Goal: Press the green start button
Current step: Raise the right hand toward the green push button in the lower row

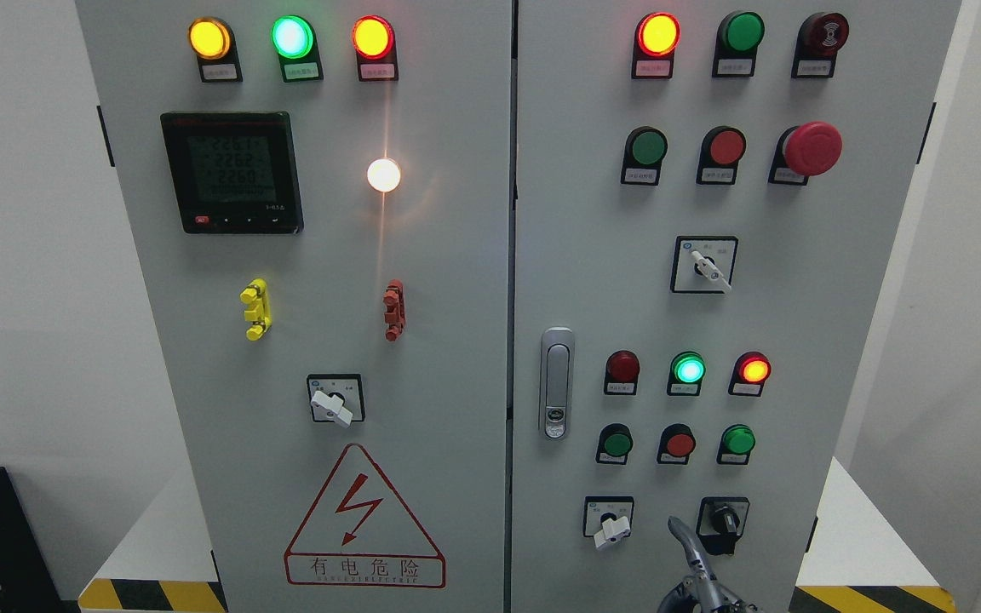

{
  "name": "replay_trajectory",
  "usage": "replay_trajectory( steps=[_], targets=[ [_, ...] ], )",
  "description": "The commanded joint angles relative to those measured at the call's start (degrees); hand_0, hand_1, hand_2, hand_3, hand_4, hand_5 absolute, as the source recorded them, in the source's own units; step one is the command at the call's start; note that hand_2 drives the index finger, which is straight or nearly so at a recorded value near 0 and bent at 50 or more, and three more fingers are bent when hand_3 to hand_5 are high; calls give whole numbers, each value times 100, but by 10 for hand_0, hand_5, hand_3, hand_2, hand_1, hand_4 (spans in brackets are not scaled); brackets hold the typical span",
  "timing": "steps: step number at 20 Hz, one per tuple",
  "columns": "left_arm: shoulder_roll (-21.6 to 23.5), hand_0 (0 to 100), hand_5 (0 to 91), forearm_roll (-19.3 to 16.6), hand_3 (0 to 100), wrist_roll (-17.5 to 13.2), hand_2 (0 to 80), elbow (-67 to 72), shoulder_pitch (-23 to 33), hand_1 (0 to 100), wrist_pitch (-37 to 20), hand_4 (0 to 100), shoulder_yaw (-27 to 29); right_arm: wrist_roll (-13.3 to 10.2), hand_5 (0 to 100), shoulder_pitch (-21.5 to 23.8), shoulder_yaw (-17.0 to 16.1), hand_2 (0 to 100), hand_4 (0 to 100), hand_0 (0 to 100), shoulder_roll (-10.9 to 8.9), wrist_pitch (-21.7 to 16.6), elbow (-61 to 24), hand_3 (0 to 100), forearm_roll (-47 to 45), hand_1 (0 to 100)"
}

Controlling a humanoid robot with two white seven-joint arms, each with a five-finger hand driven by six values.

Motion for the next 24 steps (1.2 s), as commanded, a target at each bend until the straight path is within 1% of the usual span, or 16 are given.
replay_trajectory(
  steps=[1,3,5,14,16,24],
  targets=[
    [-1,120,0,0,0,-3,0,-158,-132,556,2,0,0,-149,976,-214,-41,0,827,286,0,83,229,850,1029,326],
    [-1,120,0,0,0,-3,0,-158,-132,556,2,0,0,-149,975,-310,-59,0,826,280,0,180,299,858,1099,329],
    [8,120,0,0,0,-3,0,-158,-132,556,2,0,0,-140,974,-425,-120,0,827,276,8,189,431,861,1134,331],
    [8,120,0,0,0,-3,0,-158,-132,556,2,0,0,-132,971,-890,-120,0,830,281,17,277,1055,864,1152,333],
    [-1,120,0,0,0,-3,0,-158,-132,556,2,0,0,-132,970,-996,-120,0,832,282,26,347,1143,865,1178,333],
    [-1,120,0,0,0,-3,0,-158,-132,556,2,0,0,-114,970,-1365,-120,0,832,289,26,374,1644,865,1231,333]
  ],
)
